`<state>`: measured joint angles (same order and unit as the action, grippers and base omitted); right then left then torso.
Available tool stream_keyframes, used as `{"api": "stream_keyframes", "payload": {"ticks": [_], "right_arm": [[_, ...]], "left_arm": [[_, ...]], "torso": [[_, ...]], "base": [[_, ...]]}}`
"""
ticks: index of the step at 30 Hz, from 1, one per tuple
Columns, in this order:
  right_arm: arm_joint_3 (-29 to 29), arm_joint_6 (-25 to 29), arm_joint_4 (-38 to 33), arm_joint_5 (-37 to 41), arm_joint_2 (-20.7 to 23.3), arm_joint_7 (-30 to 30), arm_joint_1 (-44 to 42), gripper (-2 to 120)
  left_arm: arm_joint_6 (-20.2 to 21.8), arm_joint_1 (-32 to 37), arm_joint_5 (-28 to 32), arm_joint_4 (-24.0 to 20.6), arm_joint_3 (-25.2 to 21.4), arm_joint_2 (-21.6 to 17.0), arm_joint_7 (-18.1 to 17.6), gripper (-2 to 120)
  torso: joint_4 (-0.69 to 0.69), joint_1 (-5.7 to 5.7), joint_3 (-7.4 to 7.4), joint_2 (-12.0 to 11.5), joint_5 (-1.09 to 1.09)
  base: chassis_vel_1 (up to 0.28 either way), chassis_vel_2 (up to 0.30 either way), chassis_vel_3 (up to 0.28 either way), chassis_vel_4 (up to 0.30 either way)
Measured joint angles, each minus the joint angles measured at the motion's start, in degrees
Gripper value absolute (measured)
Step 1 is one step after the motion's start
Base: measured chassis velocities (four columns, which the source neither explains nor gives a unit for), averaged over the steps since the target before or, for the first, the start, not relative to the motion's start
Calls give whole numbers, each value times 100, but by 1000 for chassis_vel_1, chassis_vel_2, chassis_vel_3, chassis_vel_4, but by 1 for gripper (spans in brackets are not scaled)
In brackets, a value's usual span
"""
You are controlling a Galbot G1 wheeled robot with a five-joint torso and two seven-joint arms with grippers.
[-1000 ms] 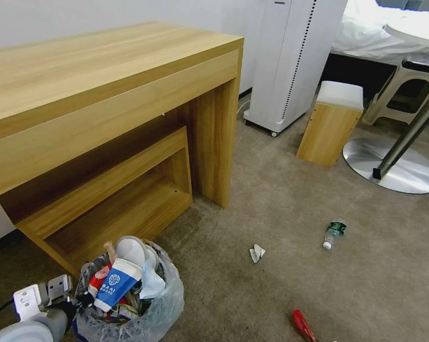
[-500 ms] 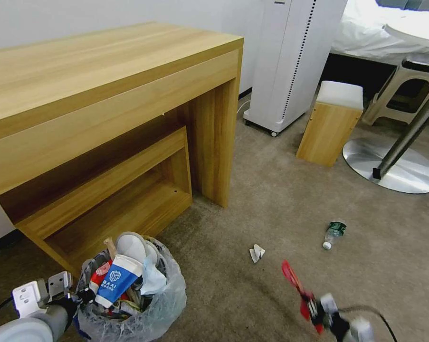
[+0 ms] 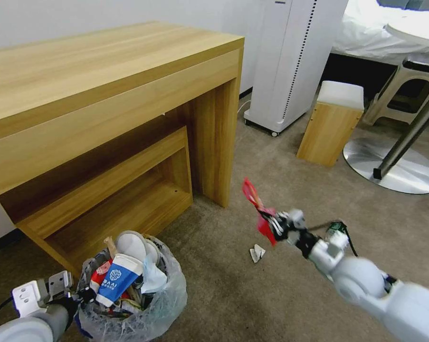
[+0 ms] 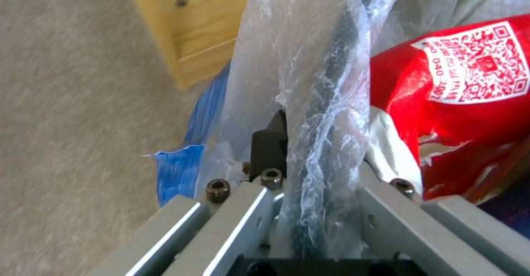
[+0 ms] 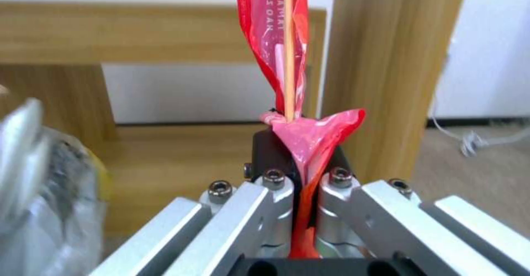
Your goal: Pick up the trash bin and place the garbage on the floor into it.
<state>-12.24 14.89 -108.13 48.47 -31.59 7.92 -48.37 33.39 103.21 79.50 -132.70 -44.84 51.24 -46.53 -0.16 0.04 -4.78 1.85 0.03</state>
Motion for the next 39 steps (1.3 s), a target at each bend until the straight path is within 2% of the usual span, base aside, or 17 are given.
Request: {"api": "stream_keyframes", "payload": {"ticks": [4,6,7,10,11,14,18,31,34,39], "right_arm": [[-415,-53,136,154,-245,246,725,0],[-848,-74,259,259,-525,284,1240,0],[-848,-74,259,259,-525,284,1240,0],[-1583,-85,477,373,-1050,341,1946,0],[-1583,-85,477,373,-1050,341,1946,0],[-2174,-133,531,479,-1499,304,2376,0],[-2587,-182,531,502,-1757,188,2495,0],[-3338,-287,750,541,-2299,-52,2605,0],[-3548,-284,860,588,-2500,-92,2834,0],[-3980,-312,1088,665,-3107,-262,3231,0]], "left_arm": [[0,-106,145,69,12,-162,1,0],[0,-111,224,74,-29,-187,2,0],[0,-111,224,74,-29,-187,2,0],[6,-124,276,66,-41,-179,6,0],[6,-124,276,66,-41,-179,6,0],[7,-142,297,38,-38,-137,-32,0],[9,-129,281,48,-37,-89,-44,0],[8,-82,247,22,-73,-30,-66,0],[7,-73,233,18,-73,7,-69,0],[5,-72,196,13,-76,96,-71,0]], "torso": [[-2,0,0,0,-1],[4,0,0,0,-2],[4,0,0,0,-2],[4,0,0,-1,-2],[4,0,0,-1,-2],[4,0,0,0,-1],[4,-1,1,0,0],[2,-1,1,0,-2],[3,-1,0,0,-2],[4,0,0,0,-1]], "base": [[0,0,0,0],[0,0,0,0],[0,0,0,0],[0,0,0,0],[0,0,0,0],[0,0,0,0],[0,0,0,0],[0,0,0,0],[0,0,0,0],[0,0,0,0]]}}
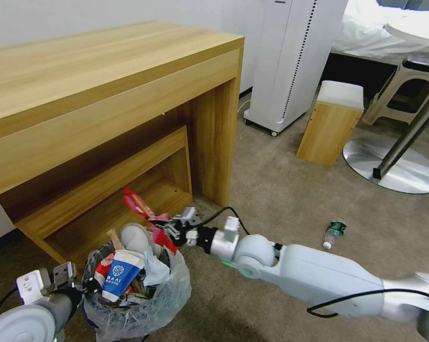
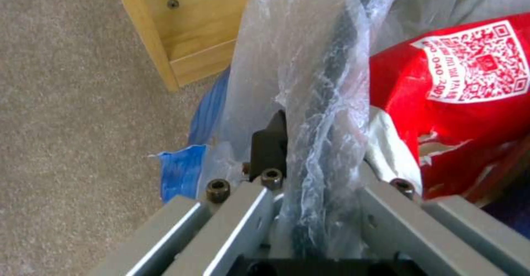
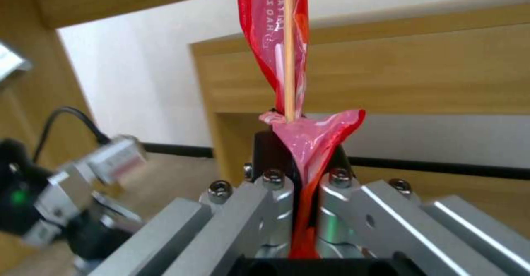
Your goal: Pick up the trash bin and place the garbage on the floor into it.
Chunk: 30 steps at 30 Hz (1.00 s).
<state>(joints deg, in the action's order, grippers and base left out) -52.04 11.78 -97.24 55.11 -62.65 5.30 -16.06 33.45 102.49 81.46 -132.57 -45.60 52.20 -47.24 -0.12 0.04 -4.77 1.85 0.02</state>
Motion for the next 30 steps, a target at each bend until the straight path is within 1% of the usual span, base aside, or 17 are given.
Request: {"api": "stream_keyframes", "payload": {"ticks": [2,3,4,5,9,14,25,30], "right_arm": [[-128,-6,66,3,-230,-38,23,0],[-128,-6,66,3,-230,-38,23,0],[-241,-12,119,1,-411,-79,10,0],[-309,-10,146,-9,-491,-111,-26,0],[-411,-3,178,-70,-593,-149,-168,0],[-417,7,189,-110,-569,-191,-296,0],[-379,19,-32,-51,-265,-263,-234,0],[-463,6,-140,-49,-131,-348,-233,0]], "left_arm": [[-1,18,-22,-14,-7,34,0,0],[-1,18,-22,-14,-7,34,0,0],[-3,41,-34,-19,-28,51,-1,0],[-4,53,-38,-27,-43,52,-1,0],[-9,71,-32,-46,-82,34,-9,0],[-19,59,-17,-44,-90,13,-23,0],[-26,6,-2,7,-72,-55,-39,0],[-33,21,18,-25,-96,-48,-71,0]], "torso": [[1,0,0,0,0],[1,0,0,0,0],[1,0,0,0,0],[1,0,0,0,0],[-1,0,1,0,0],[-1,0,0,0,-1],[0,0,1,0,-2],[-1,0,0,0,-2]], "base": [[0,0,0,0],[0,0,0,0],[0,0,0,0],[0,0,0,0],[0,0,0,0],[0,0,0,0],[0,0,0,0],[0,0,0,0]]}}
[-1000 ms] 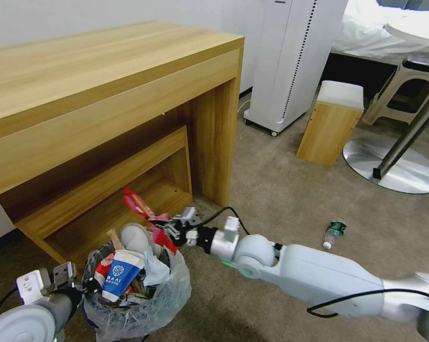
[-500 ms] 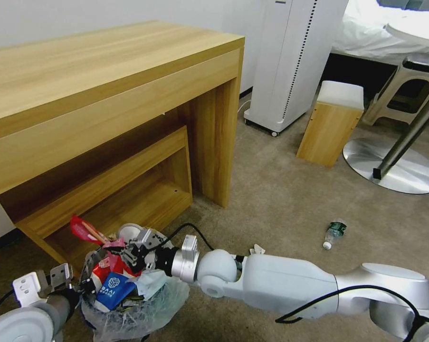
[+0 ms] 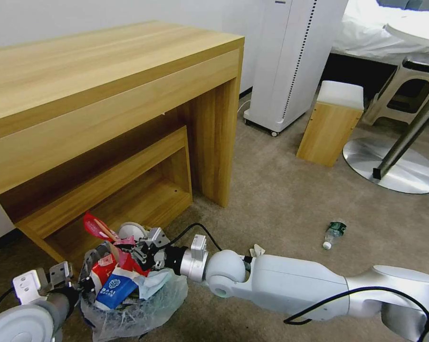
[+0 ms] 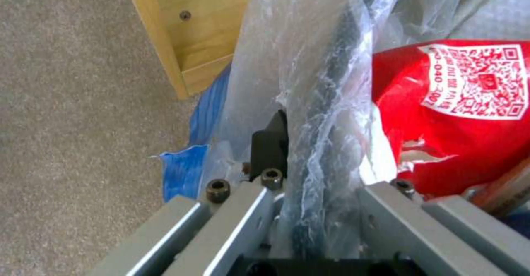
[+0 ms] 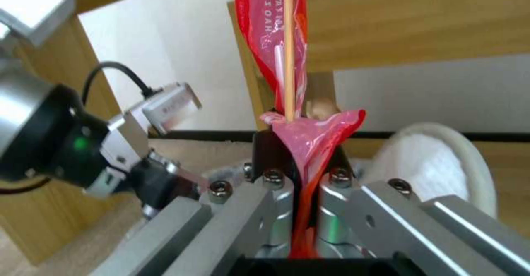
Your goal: Pick up the trash bin and place the garbage on the floor into it.
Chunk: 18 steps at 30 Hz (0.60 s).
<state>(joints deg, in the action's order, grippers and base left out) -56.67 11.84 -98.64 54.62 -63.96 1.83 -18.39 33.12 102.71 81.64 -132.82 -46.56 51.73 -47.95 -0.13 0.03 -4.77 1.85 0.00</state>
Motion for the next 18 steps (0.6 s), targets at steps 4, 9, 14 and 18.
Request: {"api": "stream_keyframes", "payload": {"ticks": [4,9,14,18], "right_arm": [[-28,-4,3,-9,30,-44,-61,0],[-48,-5,28,-15,55,-72,-80,0],[-56,-6,39,-19,79,-81,-132,0],[-86,-6,30,-47,139,-95,-151,0]], "left_arm": [[0,19,-16,-18,0,45,-4,0],[-3,29,-14,-45,-4,51,-17,0],[-6,48,-13,-53,-13,53,-23,0],[-6,57,-13,-72,-17,63,-24,0]], "torso": [[0,0,0,0,0],[0,0,0,0,0],[1,0,0,0,0],[0,0,0,0,0]], "base": [[0,0,0,0],[0,0,0,0],[0,0,0,0],[0,0,0,0]]}}
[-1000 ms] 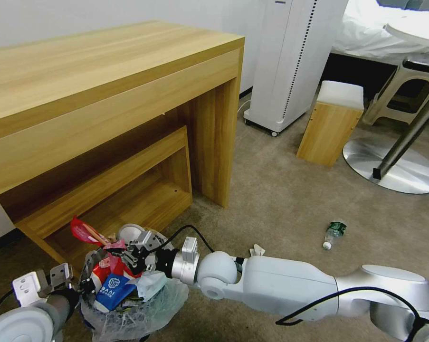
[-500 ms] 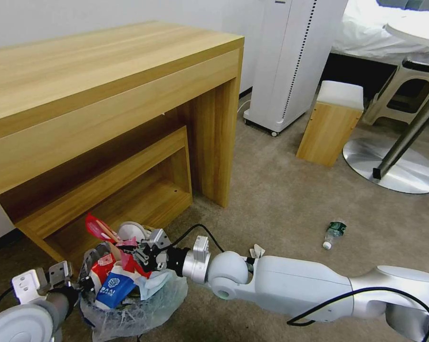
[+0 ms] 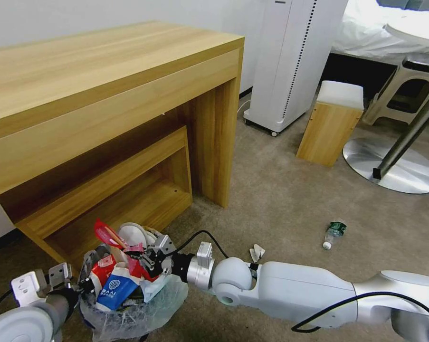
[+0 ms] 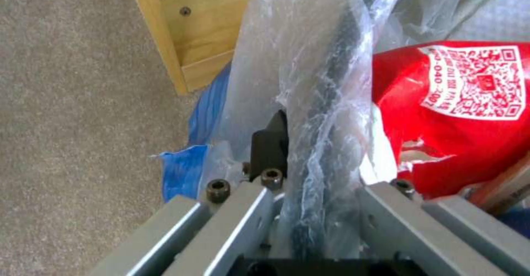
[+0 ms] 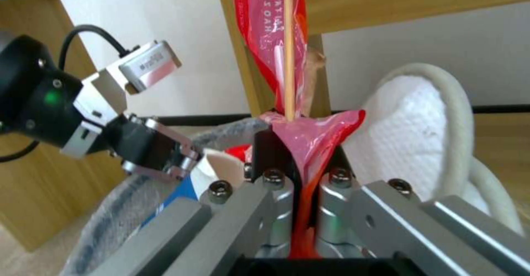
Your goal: Pick up the trash bin and place the garbage on the floor into it.
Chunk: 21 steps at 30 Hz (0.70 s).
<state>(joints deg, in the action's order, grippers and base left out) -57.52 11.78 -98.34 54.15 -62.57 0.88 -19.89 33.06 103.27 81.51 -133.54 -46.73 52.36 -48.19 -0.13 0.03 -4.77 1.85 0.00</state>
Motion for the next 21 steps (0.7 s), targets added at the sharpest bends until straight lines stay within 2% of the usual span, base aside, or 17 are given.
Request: {"api": "stream_keyframes", "payload": {"ticks": [3,6,7,9,10,13,14,16,17,21], "right_arm": [[-7,-33,-84,-5,109,22,62,2],[9,-113,-159,35,200,37,112,17],[9,-113,-159,35,200,37,112,17],[47,-196,-207,62,253,33,111,26],[47,-196,-207,62,253,33,111,26],[68,-244,-291,76,293,19,111,41],[68,-244,-291,76,293,19,111,41],[69,-248,-301,72,291,-18,115,52],[69,-248,-301,72,291,-18,115,52],[93,-257,-301,71,253,-81,183,70]], "left_arm": [[0,4,0,-20,-8,4,-2,0],[0,23,-10,-48,-9,42,-3,0],[0,23,-10,-48,-9,42,-3,0],[1,58,-56,-66,-9,93,-2,0],[1,58,-56,-66,-9,93,-2,0],[9,101,-113,-87,-10,145,2,0],[9,101,-113,-87,-10,145,2,0],[11,109,-133,-101,-12,180,4,0],[11,109,-133,-101,-12,180,4,0],[27,135,-204,-112,-2,261,12,0]], "torso": [[0,0,0,0,0],[0,0,0,0,0],[0,0,0,0,0],[0,0,0,0,1],[0,0,0,0,1],[0,0,0,0,0],[0,0,0,0,0],[0,0,0,0,0],[0,0,0,0,0],[0,0,0,0,1]], "base": [[0,0,0,0],[0,0,0,0],[0,0,0,0],[0,0,0,0],[0,0,0,0],[0,0,0,0],[0,0,0,0],[0,0,0,0],[0,0,0,0],[0,0,0,0]]}}
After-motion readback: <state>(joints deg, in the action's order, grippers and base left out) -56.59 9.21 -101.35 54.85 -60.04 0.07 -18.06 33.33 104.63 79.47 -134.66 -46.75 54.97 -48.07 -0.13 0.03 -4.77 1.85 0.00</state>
